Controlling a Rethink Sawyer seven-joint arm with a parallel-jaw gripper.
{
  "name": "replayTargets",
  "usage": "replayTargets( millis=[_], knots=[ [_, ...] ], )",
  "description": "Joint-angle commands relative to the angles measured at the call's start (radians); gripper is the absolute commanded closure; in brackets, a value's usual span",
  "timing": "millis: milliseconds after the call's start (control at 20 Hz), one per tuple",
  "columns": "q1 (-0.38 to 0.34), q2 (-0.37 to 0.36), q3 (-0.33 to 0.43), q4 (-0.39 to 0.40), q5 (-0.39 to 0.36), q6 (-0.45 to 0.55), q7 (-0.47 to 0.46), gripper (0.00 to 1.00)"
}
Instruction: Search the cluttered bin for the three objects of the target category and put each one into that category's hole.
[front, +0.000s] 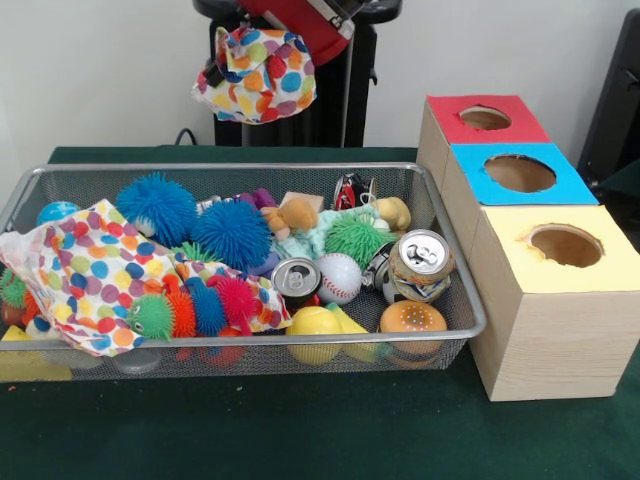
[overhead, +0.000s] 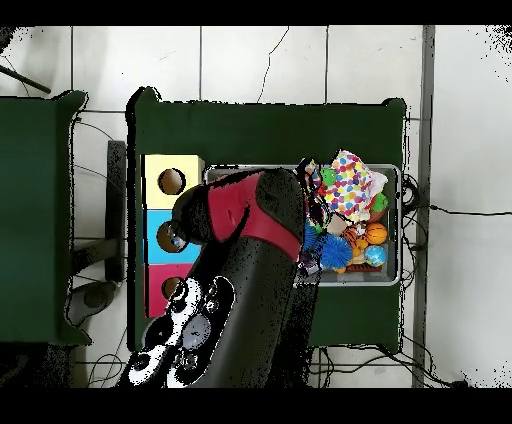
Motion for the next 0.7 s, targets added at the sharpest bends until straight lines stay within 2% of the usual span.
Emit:
replayTargets(
  millis=[50, 300, 700],
  knots=[
    [0.016, 0.082, 0.036, 0.064, 0.040, -0.031, 0.301, 1.00],
    [0.016, 0.083, 0.034, 0.095, 0.046, -0.056, 0.323, 1.00],
    [-0.011, 0.105, 0.086, 0.117, 0.135, -0.050, 0.347, 1.00]
  ],
)
